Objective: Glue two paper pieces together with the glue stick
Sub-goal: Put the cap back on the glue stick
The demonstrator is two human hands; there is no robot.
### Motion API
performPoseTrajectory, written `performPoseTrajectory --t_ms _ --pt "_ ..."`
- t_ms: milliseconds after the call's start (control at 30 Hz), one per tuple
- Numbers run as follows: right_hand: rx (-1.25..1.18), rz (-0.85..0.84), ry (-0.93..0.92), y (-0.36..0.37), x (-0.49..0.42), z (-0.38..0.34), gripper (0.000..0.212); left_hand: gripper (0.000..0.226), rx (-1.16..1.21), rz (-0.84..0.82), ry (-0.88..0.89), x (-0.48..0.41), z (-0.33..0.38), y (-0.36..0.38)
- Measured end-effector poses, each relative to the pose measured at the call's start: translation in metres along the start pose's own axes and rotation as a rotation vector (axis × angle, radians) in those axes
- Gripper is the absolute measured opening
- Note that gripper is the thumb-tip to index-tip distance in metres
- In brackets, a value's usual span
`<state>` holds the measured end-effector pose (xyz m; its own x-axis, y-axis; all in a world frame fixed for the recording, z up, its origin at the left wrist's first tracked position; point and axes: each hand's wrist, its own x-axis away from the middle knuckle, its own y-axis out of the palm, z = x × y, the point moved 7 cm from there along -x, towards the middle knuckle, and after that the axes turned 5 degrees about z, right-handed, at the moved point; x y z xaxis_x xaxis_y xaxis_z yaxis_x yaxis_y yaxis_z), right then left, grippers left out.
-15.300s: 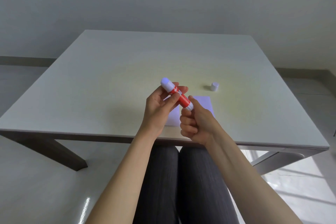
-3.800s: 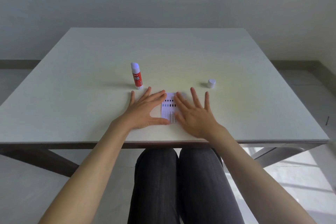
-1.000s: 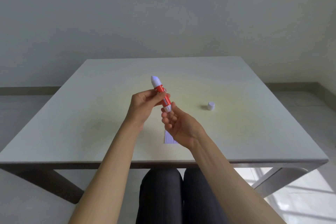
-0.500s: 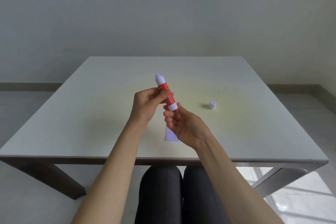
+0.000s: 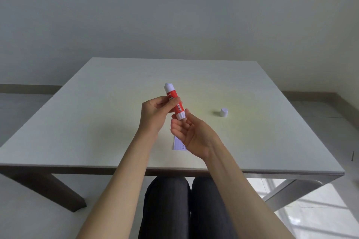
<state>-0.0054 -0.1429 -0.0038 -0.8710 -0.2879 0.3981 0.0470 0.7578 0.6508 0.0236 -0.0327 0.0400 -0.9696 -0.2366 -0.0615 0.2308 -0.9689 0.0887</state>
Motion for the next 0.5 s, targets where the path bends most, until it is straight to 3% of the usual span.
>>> performPoseTrajectory --t_ms 67,133,167,233,300,367,433,500 --pt "0.077 0.040 -0.245 -0.002 0.001 -0.011 0.024 0.007 -0.023 0.028 0.008 -0.001 0.000 0.000" --pt "0.559 0.249 -0.724 -0.005 0.014 -0.029 0.014 0.007 -0.053 0.079 0.009 0.000 0.000 0.001" --pt "0.835 0.372 -0.927 -0.002 0.021 -0.031 0.019 0.008 -0.054 0.107 0.006 0.001 -0.002 0.002" --pt "1.169 0.444 -1.130 0.008 0.026 -0.029 0.025 0.011 -0.084 0.160 0.026 0.002 -0.002 0.002" --pt "1.333 0.392 -1.200 0.007 0.021 -0.037 0.036 0.013 -0.199 0.206 0.107 0.002 0.001 -0.004" --pt "1.492 0.470 -1.197 -0.016 0.006 -0.061 0.055 0.014 -0.382 0.220 0.224 0.002 0.009 -0.013" --pt "1.749 0.658 -1.017 -0.053 -0.012 -0.089 0.059 0.014 -0.585 0.213 0.343 0.004 0.015 -0.020" --pt "1.971 0.729 -0.729 -0.090 -0.029 -0.100 0.056 0.019 -0.773 0.226 0.458 0.007 0.020 -0.023"
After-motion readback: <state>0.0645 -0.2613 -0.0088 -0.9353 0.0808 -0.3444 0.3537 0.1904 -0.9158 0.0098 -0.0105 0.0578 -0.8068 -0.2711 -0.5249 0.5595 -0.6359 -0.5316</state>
